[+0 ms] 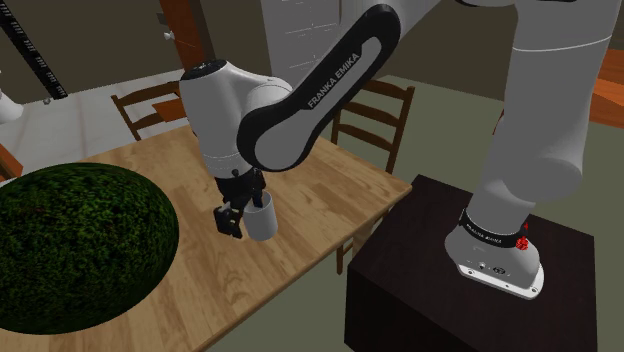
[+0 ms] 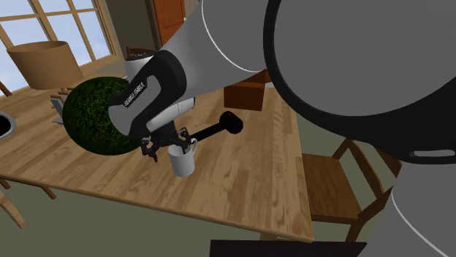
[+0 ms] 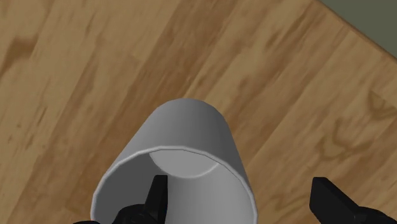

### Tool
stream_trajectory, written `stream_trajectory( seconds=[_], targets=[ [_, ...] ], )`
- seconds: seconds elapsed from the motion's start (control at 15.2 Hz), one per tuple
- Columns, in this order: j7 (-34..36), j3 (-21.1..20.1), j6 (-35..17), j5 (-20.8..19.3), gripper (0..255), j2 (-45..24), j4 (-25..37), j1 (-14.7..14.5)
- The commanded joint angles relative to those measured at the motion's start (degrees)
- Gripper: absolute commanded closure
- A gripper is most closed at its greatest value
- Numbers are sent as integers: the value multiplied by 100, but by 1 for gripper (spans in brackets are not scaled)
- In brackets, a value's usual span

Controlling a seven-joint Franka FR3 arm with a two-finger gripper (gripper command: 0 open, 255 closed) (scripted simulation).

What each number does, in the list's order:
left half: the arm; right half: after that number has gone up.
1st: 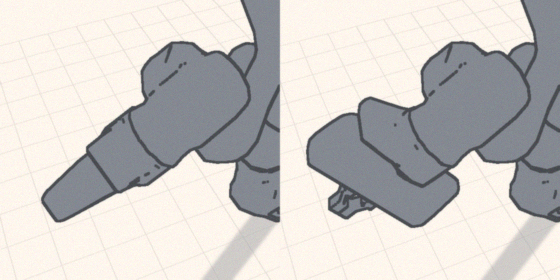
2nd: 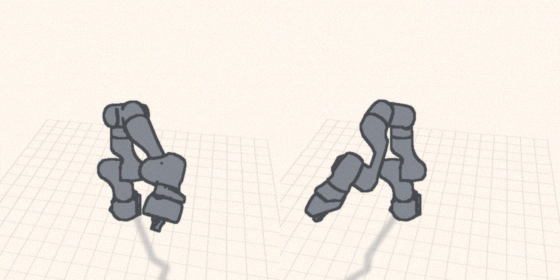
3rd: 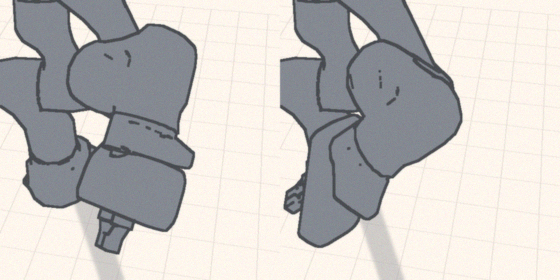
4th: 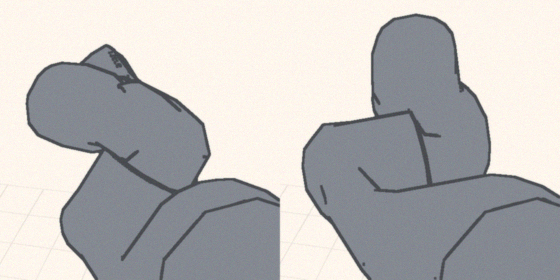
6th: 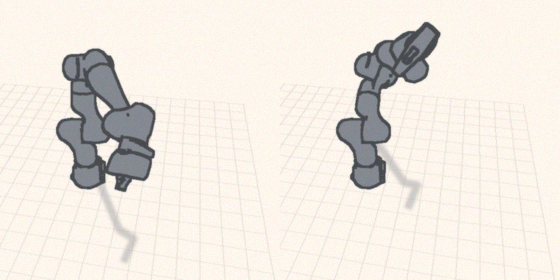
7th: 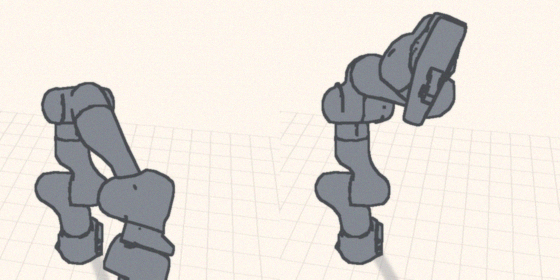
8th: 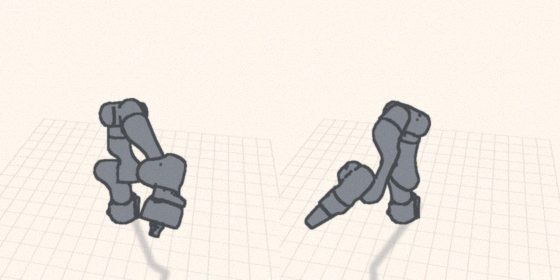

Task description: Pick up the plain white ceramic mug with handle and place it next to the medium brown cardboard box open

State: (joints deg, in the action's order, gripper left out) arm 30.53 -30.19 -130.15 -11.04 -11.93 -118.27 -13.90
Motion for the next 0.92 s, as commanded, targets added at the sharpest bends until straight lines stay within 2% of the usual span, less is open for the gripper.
stream_trajectory(
  seconds=[0.0,0.07,0.66,0.86],
  targets=[
    [0,0,0,0,0,0,0,0],
    [0,0,0,0,255,0,0,0],
    [1,0,0,-1,255,-1,1,0],
    [-80,-31,198,109,255,135,87,26]
  ],
)
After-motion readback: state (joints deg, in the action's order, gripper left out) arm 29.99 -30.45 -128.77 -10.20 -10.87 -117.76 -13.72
